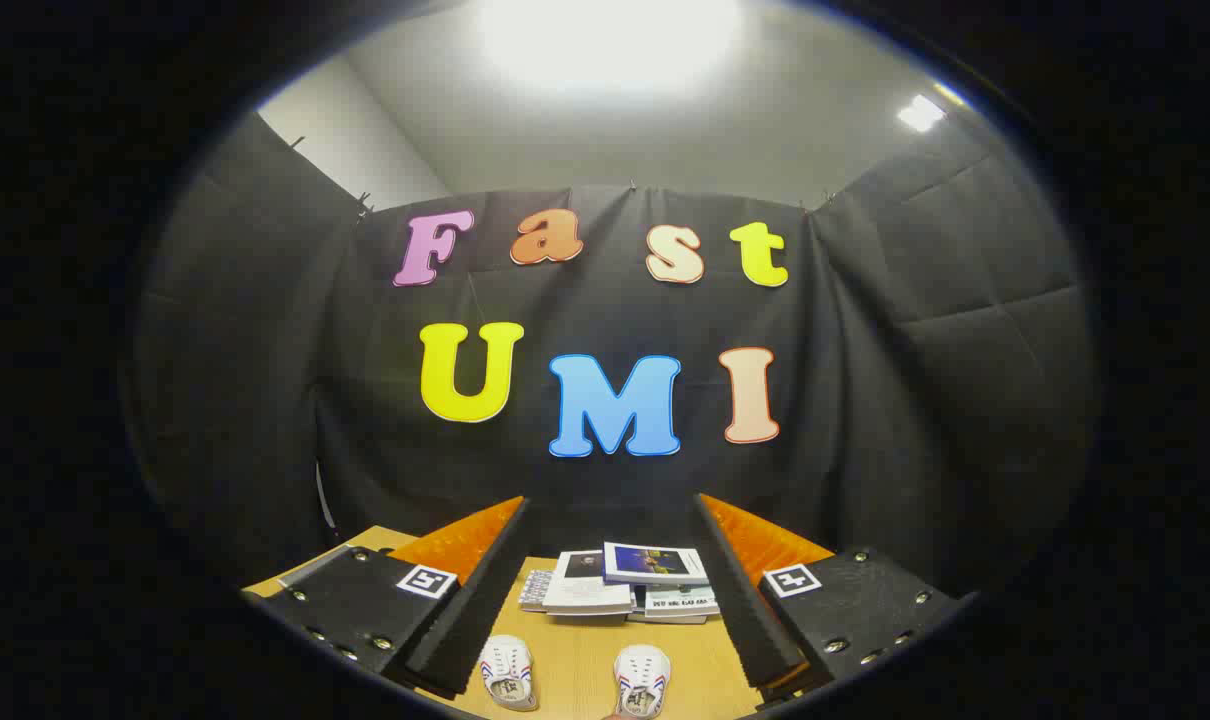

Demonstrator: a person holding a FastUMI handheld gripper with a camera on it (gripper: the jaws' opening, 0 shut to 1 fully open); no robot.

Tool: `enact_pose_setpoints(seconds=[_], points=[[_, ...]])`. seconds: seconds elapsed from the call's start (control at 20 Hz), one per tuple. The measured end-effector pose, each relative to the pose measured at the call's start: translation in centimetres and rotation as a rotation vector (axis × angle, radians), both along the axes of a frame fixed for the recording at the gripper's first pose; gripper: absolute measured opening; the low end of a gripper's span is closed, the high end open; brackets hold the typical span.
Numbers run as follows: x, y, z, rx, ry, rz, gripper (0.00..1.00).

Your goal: Open the storage box then place both shoes into the box .Put the left shoe in first, then the right shoe, with the right side of both shoes facing outward in a uniform manner.

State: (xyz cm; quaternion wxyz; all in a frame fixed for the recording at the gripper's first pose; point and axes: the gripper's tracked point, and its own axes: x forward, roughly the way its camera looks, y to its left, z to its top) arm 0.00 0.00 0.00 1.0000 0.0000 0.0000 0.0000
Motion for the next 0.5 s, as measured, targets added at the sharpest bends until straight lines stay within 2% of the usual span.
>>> enact_pose_setpoints(seconds=[0.5], points=[[2.1, 0.0, -0.1, 0.005, 0.01, 0.0, 0.96]])
